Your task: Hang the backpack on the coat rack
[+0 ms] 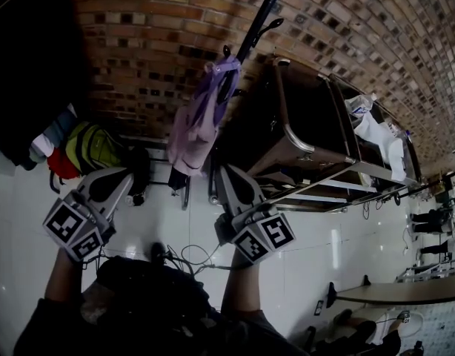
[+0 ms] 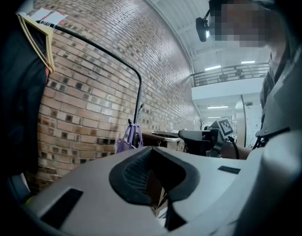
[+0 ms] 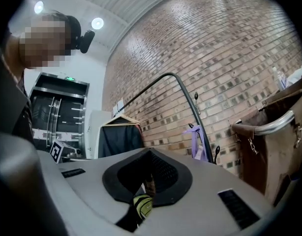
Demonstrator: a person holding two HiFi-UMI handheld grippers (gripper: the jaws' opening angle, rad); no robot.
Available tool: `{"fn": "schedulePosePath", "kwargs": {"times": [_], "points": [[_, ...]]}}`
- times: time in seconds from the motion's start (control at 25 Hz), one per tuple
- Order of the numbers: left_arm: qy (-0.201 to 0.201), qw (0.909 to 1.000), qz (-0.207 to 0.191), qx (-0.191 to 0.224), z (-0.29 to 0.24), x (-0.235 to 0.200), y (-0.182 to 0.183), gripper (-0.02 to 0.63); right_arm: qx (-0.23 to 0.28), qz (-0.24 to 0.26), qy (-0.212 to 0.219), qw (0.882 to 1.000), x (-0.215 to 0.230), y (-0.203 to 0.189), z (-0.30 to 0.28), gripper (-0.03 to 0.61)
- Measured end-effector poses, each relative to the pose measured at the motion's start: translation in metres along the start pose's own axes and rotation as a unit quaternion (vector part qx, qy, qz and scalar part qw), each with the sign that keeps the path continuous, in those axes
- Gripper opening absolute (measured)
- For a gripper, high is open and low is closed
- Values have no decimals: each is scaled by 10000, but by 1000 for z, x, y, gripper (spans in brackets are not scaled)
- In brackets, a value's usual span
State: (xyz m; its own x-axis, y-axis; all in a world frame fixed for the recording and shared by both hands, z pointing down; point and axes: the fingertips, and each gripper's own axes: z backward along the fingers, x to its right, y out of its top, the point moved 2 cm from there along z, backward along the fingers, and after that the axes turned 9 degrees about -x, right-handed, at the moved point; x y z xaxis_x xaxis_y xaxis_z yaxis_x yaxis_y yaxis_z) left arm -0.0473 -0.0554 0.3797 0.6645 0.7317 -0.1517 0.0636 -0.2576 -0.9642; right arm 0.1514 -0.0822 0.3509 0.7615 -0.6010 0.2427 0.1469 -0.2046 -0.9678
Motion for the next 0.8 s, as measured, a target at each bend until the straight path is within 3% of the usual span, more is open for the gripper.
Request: {"fn": "schedulePosePath", "kwargs": {"times": [0.4,0.8], "points": [[224,9996,157,38,129,8,-26,40,-257,178,174,9994,-128,-28,0,3],[128,9997,193,75,230,48,-45,40,-470,122,7,9988,-225,-58,51,3]]}}
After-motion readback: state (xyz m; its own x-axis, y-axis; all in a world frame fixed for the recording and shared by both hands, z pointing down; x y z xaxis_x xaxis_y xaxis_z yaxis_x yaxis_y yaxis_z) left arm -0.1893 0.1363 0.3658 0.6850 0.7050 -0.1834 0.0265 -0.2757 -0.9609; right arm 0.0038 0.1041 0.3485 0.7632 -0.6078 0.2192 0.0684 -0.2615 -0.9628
